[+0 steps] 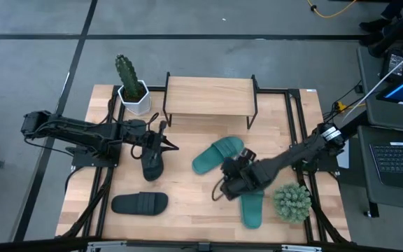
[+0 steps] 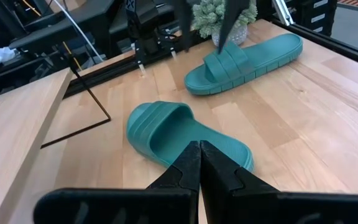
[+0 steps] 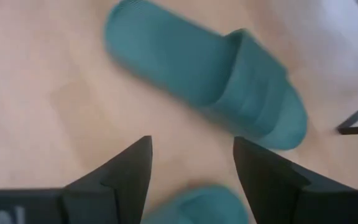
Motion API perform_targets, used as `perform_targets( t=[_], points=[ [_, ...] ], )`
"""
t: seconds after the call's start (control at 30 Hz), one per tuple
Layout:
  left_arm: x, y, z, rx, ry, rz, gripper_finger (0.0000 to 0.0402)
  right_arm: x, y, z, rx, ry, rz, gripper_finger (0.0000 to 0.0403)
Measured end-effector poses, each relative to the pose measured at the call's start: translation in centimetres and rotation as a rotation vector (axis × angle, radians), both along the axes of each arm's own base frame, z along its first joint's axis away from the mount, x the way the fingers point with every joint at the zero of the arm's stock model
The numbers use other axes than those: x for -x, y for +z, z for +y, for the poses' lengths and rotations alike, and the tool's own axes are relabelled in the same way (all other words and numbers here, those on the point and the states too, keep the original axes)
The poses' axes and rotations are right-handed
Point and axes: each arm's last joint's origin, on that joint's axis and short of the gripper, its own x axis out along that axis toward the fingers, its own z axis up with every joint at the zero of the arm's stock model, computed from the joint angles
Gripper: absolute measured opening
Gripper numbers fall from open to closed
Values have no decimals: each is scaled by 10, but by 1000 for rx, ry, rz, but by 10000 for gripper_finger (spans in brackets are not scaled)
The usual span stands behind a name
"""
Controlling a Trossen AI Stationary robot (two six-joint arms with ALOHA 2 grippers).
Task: Pick and place slides into the shelf
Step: Put the green slipper on the shelf
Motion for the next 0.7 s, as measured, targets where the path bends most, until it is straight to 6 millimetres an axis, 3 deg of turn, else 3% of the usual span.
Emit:
perform_targets(
  t=[0.4, 0.7],
  points=[
    [0, 0, 0, -7, -3, -1, 0, -40, -51, -42, 59, -17, 150, 226],
    [0, 0, 0, -7, -2, -1, 0, -48, -66, -57, 61, -90, 180, 226]
  ],
)
